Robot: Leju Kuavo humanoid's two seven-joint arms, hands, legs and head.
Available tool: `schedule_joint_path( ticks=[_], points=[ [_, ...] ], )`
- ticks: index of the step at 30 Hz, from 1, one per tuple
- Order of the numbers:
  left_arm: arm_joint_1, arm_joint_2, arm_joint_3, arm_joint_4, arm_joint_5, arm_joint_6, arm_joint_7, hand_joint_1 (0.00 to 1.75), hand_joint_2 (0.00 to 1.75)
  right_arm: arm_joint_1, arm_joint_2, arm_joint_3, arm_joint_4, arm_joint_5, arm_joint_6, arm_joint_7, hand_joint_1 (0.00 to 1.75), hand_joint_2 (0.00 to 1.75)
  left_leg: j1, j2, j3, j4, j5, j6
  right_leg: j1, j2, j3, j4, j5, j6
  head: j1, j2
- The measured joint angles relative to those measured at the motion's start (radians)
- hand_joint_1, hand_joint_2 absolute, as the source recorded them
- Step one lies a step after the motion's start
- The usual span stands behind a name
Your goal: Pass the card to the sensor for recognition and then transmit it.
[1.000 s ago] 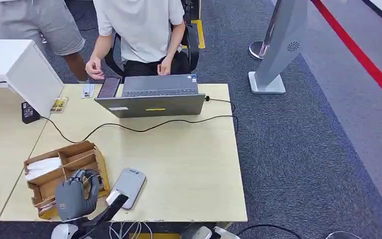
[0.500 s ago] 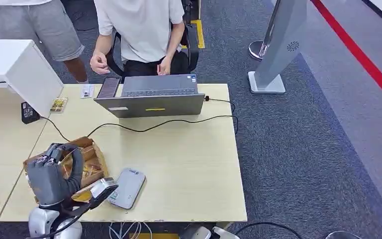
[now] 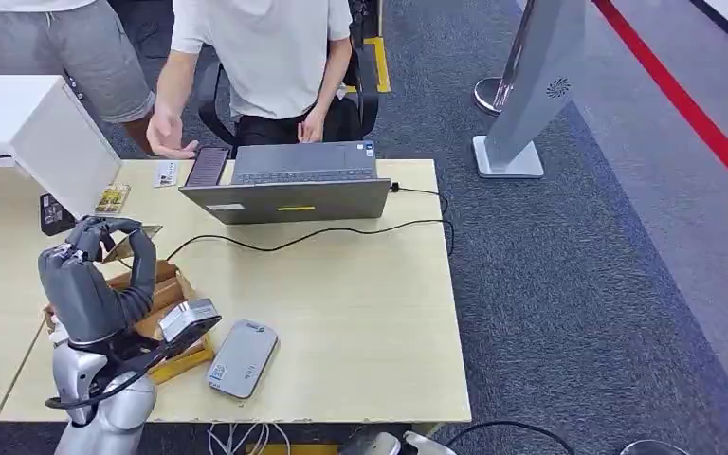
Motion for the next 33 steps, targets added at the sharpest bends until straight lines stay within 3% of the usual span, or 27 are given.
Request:
schedule_joint_path(
  ticks=[4, 8, 12, 14, 15, 17, 23, 33],
  points=[
    [-0.082, -0.028, -0.002, 0.034, -0.106, 0.009, 0.018, 1.75, 1.75, 0.000, 0.000, 0.017, -0.001, 0.032, 0.002, -0.030, 0.00, 1.75, 0.000, -0.003, -0.001, 0.000, 0.000, 0.000, 0.000, -0.003, -0.003, 0.000, 0.000, 0.000, 0.000, 0.000],
    [-0.269, -0.097, -0.002, 0.205, -0.274, 0.010, 0.086, 1.75, 1.75, 0.000, 0.003, 0.046, -0.013, 0.050, 0.015, -0.063, 0.00, 1.75, 0.000, -0.004, -0.002, 0.000, 0.003, 0.001, 0.000, -0.005, -0.001, 0.000, 0.002, 0.002, 0.000, 0.000],
    [-0.272, -0.100, -0.002, 0.214, -0.274, 0.010, 0.086, 1.75, 1.75, 0.000, 0.003, 0.046, -0.013, 0.050, 0.015, -0.063, 0.00, 1.75, 0.000, -0.004, -0.002, 0.000, 0.003, 0.001, 0.000, -0.005, -0.001, 0.000, 0.002, 0.002, 0.000, 0.000],
    [-0.363, -0.140, -0.002, 0.315, -0.351, 0.010, 0.133, 1.75, 1.75, 0.000, 0.003, 0.063, -0.022, 0.053, 0.021, -0.078, 0.00, 1.75, 0.000, -0.004, -0.002, 0.001, 0.004, 0.001, 0.000, -0.004, -0.001, 0.000, 0.003, 0.002, 0.000, 0.000],
    [-0.541, -0.198, -0.002, 0.562, -0.473, 0.010, 0.223, 1.75, 1.75, 0.000, 0.003, 0.098, -0.037, 0.051, 0.021, -0.104, 0.00, 1.75, 0.000, -0.003, -0.002, 0.001, 0.004, 0.001, 0.000, -0.002, -0.001, 0.000, 0.004, 0.003, 0.000, 0.000],
    [-0.621, -0.221, -0.002, 0.704, -0.508, 0.010, 0.265, 1.75, 1.75, -0.002, 0.003, 0.116, -0.039, 0.047, 0.017, -0.113, 0.00, 1.75, 0.000, -0.002, -0.002, 0.001, 0.004, 0.001, 0.000, -0.001, -0.001, 0.000, 0.005, 0.003, 0.000, 0.000],
    [-0.696, -0.235, -0.002, 0.862, -0.541, 0.012, 0.306, 1.75, 1.75, -0.007, 0.003, 0.153, -0.039, 0.053, 0.010, -0.121, 0.00, 1.75, 0.000, -0.001, -0.002, 0.000, 0.004, 0.001, 0.000, 0.001, -0.003, 0.000, 0.004, 0.003, 0.000, 0.000],
    [-0.725, -0.235, -0.002, 0.936, -0.536, 0.012, 0.316, 1.75, 1.75, -0.011, 0.003, 0.180, -0.039, 0.064, 0.007, -0.123, 0.00, 1.75, 0.000, 0.000, -0.002, 0.000, 0.004, 0.001, 0.000, 0.001, -0.003, 0.001, 0.004, 0.002, 0.000, 0.000]
  ],
)
